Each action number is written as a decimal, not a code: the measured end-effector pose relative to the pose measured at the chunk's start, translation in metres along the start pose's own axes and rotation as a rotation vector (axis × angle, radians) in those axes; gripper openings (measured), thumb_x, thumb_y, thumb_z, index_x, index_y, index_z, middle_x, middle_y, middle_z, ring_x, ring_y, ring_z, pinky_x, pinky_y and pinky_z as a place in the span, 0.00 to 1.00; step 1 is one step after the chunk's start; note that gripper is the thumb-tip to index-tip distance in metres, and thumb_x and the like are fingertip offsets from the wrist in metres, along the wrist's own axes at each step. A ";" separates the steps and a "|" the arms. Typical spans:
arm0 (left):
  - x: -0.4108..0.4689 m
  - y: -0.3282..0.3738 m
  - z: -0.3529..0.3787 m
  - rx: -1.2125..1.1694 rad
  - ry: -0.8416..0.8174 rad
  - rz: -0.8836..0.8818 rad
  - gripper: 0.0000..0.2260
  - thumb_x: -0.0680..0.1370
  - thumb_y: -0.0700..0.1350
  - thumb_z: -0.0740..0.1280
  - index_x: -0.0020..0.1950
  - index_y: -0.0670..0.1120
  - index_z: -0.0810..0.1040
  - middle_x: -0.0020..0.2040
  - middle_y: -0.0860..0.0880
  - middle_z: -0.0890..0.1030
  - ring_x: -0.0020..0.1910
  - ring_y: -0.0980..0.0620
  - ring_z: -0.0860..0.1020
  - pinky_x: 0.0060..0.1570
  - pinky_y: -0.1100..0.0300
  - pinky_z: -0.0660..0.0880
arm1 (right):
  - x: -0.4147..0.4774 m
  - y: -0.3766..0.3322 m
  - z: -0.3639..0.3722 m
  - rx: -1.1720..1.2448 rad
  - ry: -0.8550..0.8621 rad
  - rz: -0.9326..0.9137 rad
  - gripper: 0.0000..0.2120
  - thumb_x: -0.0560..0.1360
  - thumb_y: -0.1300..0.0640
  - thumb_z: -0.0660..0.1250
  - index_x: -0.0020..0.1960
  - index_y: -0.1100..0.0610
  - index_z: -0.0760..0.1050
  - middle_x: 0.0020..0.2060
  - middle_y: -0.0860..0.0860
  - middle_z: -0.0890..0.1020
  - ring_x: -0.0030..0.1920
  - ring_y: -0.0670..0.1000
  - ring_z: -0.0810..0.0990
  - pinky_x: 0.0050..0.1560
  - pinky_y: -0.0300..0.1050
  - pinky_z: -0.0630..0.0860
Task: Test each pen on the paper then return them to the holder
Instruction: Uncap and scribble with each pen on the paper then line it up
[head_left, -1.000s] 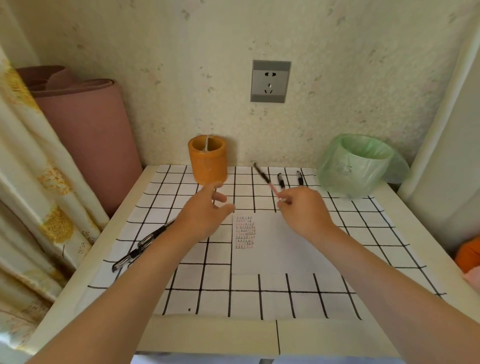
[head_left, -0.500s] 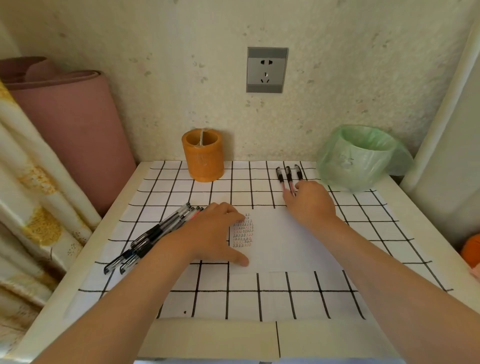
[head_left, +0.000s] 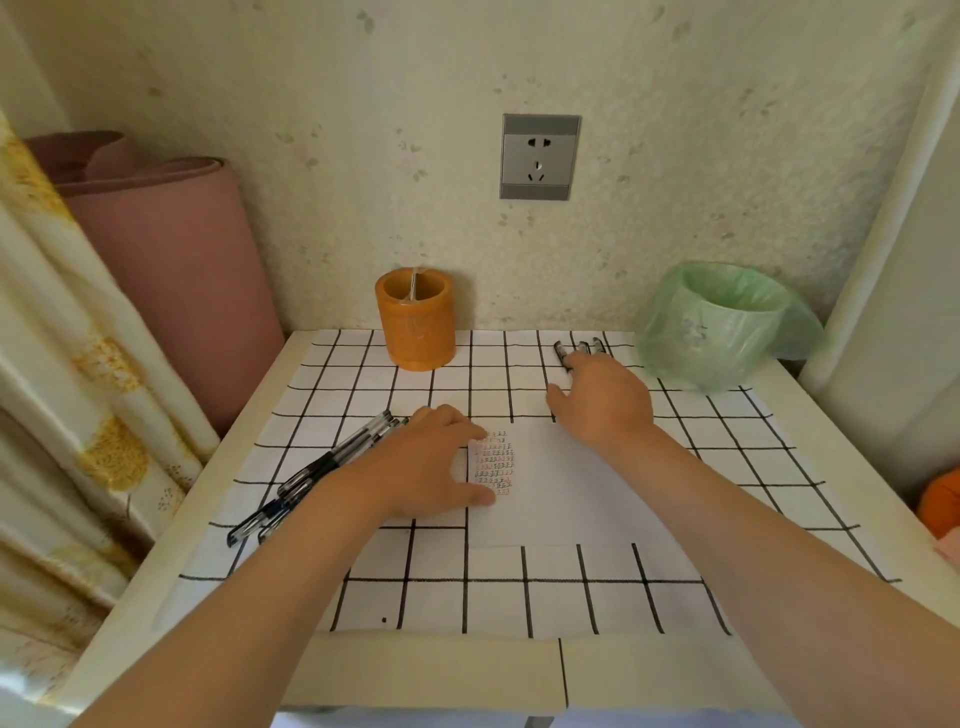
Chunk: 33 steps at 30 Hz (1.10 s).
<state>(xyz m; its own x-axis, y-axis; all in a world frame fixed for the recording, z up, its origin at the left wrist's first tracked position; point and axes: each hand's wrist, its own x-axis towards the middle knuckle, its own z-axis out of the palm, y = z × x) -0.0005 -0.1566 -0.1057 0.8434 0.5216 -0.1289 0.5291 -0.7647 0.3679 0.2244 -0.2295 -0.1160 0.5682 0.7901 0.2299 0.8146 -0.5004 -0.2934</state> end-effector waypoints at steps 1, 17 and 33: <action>-0.003 -0.003 -0.004 0.000 0.027 -0.023 0.31 0.75 0.61 0.70 0.75 0.56 0.65 0.68 0.58 0.66 0.69 0.56 0.62 0.68 0.58 0.65 | -0.002 -0.010 -0.003 0.043 -0.012 -0.049 0.19 0.77 0.48 0.64 0.65 0.53 0.75 0.57 0.54 0.79 0.54 0.56 0.80 0.49 0.47 0.76; -0.094 -0.072 -0.035 -0.105 0.088 -0.264 0.05 0.73 0.49 0.74 0.45 0.57 0.79 0.41 0.57 0.81 0.35 0.62 0.75 0.33 0.71 0.70 | -0.063 -0.132 0.016 0.118 -0.302 -0.776 0.11 0.77 0.55 0.66 0.58 0.48 0.80 0.56 0.46 0.79 0.57 0.51 0.76 0.51 0.49 0.76; -0.089 -0.061 -0.029 0.060 0.048 -0.269 0.07 0.72 0.53 0.73 0.47 0.58 0.77 0.40 0.59 0.76 0.44 0.57 0.77 0.38 0.63 0.71 | -0.060 -0.137 0.038 -0.014 -0.054 -1.026 0.07 0.72 0.60 0.73 0.48 0.51 0.79 0.45 0.48 0.81 0.48 0.52 0.78 0.53 0.49 0.73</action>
<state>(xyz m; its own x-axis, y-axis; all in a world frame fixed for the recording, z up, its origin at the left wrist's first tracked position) -0.1106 -0.1456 -0.0900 0.6672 0.7251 -0.1702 0.7392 -0.6167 0.2706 0.0746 -0.1945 -0.1250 -0.4081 0.8543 0.3219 0.9065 0.4210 0.0319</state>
